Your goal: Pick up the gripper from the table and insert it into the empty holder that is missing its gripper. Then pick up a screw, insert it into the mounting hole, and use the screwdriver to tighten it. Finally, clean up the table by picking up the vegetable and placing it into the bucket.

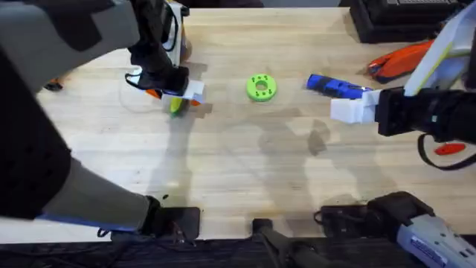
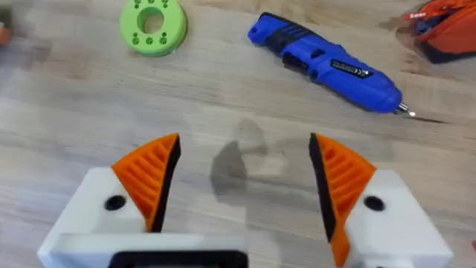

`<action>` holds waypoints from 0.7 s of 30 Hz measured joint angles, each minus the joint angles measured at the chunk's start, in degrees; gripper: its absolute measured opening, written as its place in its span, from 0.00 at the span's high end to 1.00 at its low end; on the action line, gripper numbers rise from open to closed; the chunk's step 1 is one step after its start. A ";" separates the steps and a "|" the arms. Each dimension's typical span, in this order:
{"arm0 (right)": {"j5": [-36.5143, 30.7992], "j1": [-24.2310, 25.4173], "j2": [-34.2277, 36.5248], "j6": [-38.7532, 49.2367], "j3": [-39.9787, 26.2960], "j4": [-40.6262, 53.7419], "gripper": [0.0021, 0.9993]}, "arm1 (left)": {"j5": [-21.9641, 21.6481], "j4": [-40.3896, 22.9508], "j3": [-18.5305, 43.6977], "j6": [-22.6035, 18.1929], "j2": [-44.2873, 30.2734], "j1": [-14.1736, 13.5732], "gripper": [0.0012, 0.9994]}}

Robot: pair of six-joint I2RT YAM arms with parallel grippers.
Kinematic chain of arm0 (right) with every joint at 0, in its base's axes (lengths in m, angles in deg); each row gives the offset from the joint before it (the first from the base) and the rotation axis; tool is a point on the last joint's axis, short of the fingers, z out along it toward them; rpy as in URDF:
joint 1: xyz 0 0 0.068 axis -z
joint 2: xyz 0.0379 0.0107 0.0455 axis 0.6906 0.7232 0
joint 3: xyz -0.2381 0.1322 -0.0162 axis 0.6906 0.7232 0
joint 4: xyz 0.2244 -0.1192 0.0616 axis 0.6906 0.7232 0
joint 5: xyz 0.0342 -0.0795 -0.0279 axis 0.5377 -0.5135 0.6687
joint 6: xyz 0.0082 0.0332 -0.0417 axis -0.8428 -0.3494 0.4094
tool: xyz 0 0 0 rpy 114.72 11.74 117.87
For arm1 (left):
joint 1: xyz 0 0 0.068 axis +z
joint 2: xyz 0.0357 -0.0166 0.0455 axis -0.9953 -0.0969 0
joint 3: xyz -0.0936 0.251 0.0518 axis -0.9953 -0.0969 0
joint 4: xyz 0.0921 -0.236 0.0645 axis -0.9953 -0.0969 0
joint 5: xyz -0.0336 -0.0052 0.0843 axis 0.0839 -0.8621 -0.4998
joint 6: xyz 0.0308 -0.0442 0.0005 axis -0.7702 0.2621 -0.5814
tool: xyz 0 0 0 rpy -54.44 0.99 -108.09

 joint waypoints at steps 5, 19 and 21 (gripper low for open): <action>0.00 0.00 0.00 0.00 0.00 0.42 0.03 | 0.02 0.00 0.00 0.02 -3.05 1.36 0.01; 0.00 0.00 0.00 0.00 0.00 0.42 0.03 | 0.12 0.42 0.20 0.15 -3.99 2.17 0.98; 0.00 0.00 0.00 0.00 0.00 0.42 0.03 | 0.17 0.39 0.20 0.17 -3.99 2.17 0.97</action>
